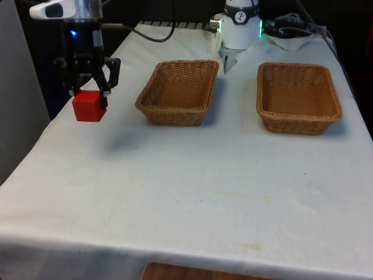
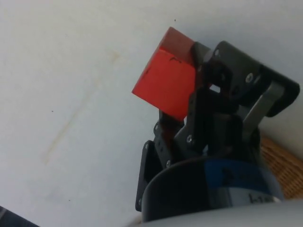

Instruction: Pick up the red cube and place it into the right basket.

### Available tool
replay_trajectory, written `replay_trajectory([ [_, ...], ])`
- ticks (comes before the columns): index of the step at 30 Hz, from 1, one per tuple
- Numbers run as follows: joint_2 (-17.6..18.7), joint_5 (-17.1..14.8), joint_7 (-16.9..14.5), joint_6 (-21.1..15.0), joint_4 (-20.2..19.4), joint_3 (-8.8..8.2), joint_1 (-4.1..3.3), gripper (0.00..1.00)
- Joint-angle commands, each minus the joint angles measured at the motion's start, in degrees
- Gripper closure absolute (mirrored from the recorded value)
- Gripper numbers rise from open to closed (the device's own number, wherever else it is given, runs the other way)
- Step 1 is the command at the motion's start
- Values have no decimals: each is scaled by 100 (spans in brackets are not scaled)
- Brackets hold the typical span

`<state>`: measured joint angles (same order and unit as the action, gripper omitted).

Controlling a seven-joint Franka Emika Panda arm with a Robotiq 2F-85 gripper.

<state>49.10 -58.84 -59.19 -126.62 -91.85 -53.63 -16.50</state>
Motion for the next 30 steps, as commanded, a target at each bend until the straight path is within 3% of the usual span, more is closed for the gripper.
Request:
replay_trajectory([
  [1, -74, -6, -63, -97, -126, -46, -74, 99],
  [6, -315, 0, -206, -275, -470, -57, -195, 99],
  [7, -241, 0, -155, -166, -338, -6, -103, 99],
  [8, -355, 6, -223, -304, -521, -63, -212, 99],
  [14, -636, 149, -281, -556, -865, -80, -378, 99],
  [15, -596, 115, -275, -476, -768, -11, -275, 99],
  [16, -682, 178, -281, -596, -905, -80, -395, 99],
  [17, -768, 258, -264, -653, -985, -86, -435, 99],
  [20, -854, 332, -252, -699, -1054, -86, -464, 99],
  [21, -951, 407, -229, -710, -1123, -109, -510, 99],
  [24, -1094, 539, -178, -716, -1220, -126, -544, 99],
  [25, -1066, 493, -218, -670, -1129, -29, -441, 99],
  [26, -1146, 590, -160, -716, -1249, -120, -550, 99],
  [30, -1392, 837, -74, -710, -1444, -109, -590, 99],
])
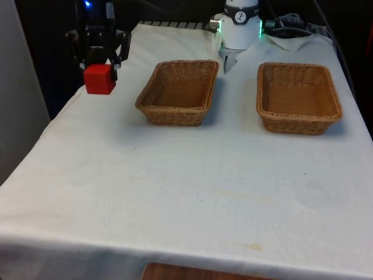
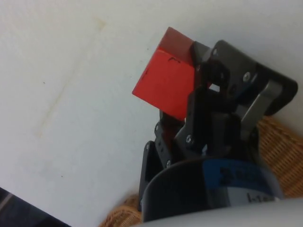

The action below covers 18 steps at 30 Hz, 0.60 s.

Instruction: Pick up the red cube and place it into the right basket.

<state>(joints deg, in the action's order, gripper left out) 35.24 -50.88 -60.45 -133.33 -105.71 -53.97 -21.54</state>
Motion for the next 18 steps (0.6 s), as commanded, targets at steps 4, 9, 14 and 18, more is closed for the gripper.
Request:
replay_trajectory([
  [4, -143, 183, 92, -29, -172, -86, -120, 99],
  [9, -395, 504, 212, -34, -407, -80, -189, 99],
  [14, -607, 808, 338, -52, -613, -74, -252, 99],
  [18, -831, 1140, 504, -80, -808, -80, -332, 99],
])
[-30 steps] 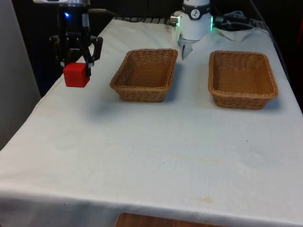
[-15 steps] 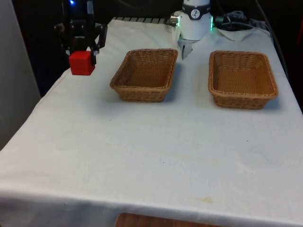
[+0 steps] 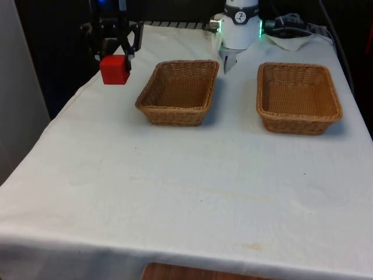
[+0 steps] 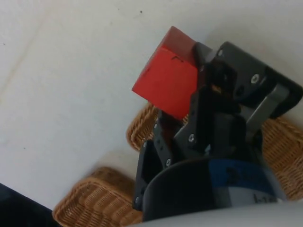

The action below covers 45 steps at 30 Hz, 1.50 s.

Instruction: Pick up the red cube and place it into the right basket.

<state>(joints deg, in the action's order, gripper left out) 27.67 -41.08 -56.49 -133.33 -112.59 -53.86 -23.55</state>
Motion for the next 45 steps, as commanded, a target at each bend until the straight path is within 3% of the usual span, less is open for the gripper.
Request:
replay_trajectory([
  [1, -74, 160, 109, -80, -120, -92, -132, 99],
  [2, -46, 74, 40, 0, -34, 6, -11, 99],
  [3, -126, 235, 149, -92, -155, -92, -149, 99],
  [9, -544, 773, 476, -235, -453, -17, -252, 99],
  [10, -596, 837, 521, -258, -493, 0, -258, 99],
  [11, -579, 779, 464, -143, -413, 97, -143, 99],
  [12, -653, 894, 561, -292, -533, 29, -258, 99],
  [21, -1186, 1432, 940, -619, -1037, 309, -264, 99],
  [28, -1467, 1570, 1077, -957, -1507, 567, -235, 99],
  [29, -1421, 1484, 1008, -808, -1387, 613, -160, 99],
  [30, -1495, 1576, 1089, -1008, -1576, 602, -235, 99],
  [36, -1696, 1564, 1129, -1392, -2063, 842, -223, 99],
  [37, -1673, 1484, 1049, -1272, -1965, 888, -160, 99],
  [38, -1725, 1564, 1134, -1444, -2120, 877, -218, 99],
  [45, -1931, 1530, 1186, -1885, -2653, 1146, -201, 99],
])
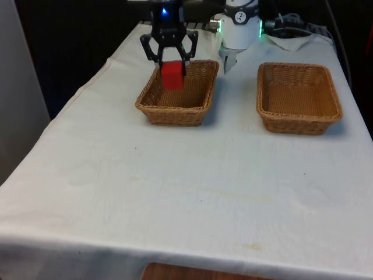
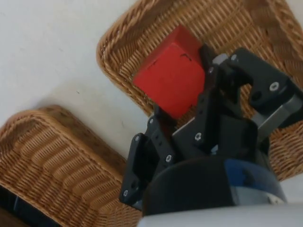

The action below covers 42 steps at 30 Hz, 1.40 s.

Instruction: Pick up the red cube and place it into the right basket.

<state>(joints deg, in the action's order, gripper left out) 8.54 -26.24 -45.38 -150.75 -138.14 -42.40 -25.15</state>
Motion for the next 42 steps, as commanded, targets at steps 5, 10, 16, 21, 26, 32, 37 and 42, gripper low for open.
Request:
replay_trajectory([
  [5, -109, -6, 63, -424, -395, 160, -17, 99],
  [10, -97, -40, 23, -579, -544, 252, 34, 99],
  [16, 11, -115, -80, -590, -561, 292, 132, 99],
  [21, 138, -206, -172, -607, -550, 315, 189, 99],
  [26, 338, -390, -292, -647, -539, 378, 223, 99],
  [32, 424, -424, -286, -636, -533, 435, 241, 99],
  [37, 498, -355, -218, -584, -521, 430, 241, 78],
  [42, 470, -441, -275, -602, -527, 487, 275, 30],
])
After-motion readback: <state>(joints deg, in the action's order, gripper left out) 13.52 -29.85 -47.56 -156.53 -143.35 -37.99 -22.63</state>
